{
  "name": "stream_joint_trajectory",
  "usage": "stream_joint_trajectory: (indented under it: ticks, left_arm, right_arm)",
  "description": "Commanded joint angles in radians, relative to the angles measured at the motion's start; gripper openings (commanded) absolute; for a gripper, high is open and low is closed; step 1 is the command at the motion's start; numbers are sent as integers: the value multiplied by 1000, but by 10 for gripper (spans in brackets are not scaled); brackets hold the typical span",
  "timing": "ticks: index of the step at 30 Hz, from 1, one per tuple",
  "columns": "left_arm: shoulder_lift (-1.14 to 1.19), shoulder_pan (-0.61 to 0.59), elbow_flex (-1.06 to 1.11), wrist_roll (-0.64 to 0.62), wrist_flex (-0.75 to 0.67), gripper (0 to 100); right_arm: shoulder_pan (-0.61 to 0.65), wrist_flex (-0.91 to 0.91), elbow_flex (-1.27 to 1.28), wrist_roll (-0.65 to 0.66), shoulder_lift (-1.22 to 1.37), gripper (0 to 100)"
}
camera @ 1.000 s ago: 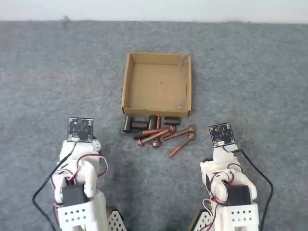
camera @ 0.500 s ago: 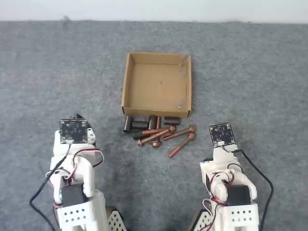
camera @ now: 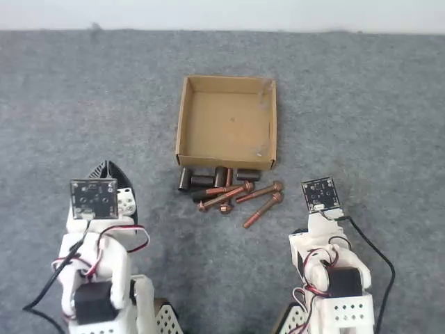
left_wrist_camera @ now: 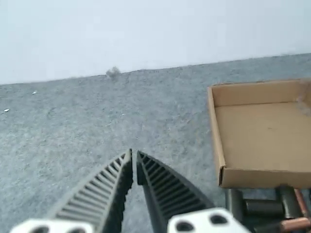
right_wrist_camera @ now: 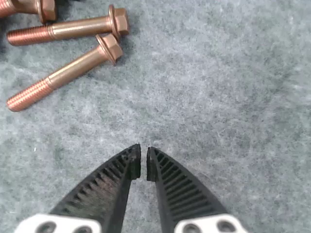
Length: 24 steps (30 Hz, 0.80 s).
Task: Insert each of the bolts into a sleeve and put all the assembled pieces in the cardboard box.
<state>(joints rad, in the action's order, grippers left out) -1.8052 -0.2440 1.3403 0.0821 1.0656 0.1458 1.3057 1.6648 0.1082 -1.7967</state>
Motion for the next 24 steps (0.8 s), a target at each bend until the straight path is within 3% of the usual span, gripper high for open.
stream_joint_trajectory:
  ticks: [1, 5, 13, 20, 24]
  left_arm:
    - [-14, 17, -114, -43, 28, 17]
    - [46, 14, -179, -43, 29, 17]
    - [489, 20, -466, -48, 64, 17]
    - [744, 21, -659, -244, 160, 17]
    - [879, 21, -671, -287, 178, 18]
  right_arm:
    - [-12, 5, 18, 9, -18, 7]
    - [-10, 5, 18, 9, -18, 7]
    - [-12, 5, 18, 9, -18, 7]
    - [-12, 5, 18, 8, -18, 7]
    - [-15, 5, 18, 9, -18, 7]
